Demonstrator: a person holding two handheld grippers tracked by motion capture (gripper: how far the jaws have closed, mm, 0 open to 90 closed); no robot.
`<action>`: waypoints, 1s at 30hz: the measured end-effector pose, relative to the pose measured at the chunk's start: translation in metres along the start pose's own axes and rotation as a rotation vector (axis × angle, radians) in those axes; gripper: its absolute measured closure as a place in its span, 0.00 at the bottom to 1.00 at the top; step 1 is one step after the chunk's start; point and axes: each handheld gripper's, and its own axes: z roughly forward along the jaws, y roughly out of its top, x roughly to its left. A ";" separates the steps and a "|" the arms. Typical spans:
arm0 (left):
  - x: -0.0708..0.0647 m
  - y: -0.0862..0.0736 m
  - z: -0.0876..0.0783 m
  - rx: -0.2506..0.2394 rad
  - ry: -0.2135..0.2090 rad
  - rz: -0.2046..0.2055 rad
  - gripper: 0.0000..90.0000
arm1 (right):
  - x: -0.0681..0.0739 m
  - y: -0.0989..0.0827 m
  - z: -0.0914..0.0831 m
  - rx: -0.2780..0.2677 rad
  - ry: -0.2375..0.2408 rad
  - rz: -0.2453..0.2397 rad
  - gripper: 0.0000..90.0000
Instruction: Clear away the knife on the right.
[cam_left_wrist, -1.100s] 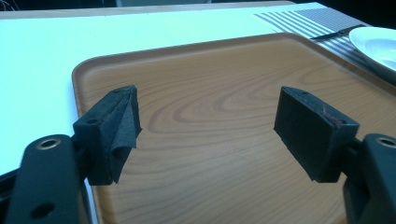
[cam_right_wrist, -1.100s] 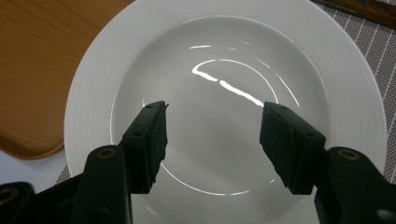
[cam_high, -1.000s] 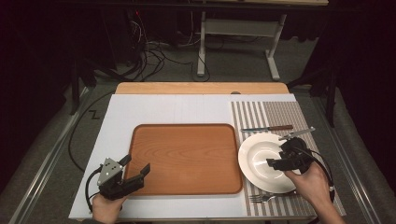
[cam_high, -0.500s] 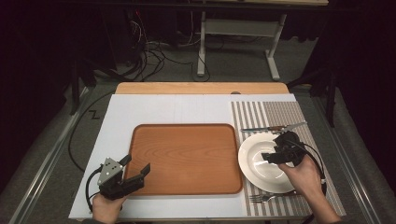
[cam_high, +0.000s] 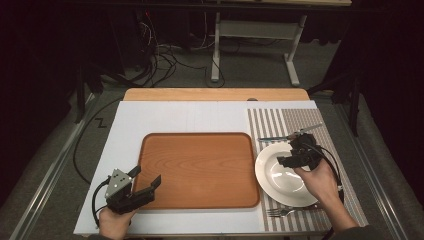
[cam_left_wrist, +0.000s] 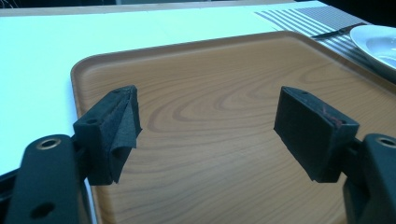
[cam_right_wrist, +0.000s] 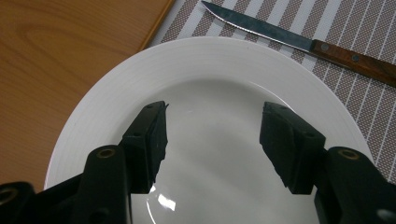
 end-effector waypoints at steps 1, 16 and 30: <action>0.000 0.000 0.000 0.000 0.000 0.001 0.26 | 0.000 0.001 0.001 0.001 -0.001 0.001 0.47; -0.001 0.000 0.001 0.004 -0.004 0.004 0.26 | -0.012 0.013 0.010 -0.003 -0.025 0.030 0.47; -0.001 0.000 0.001 0.008 -0.005 0.006 0.26 | -0.026 0.028 0.019 -0.002 -0.049 0.057 0.47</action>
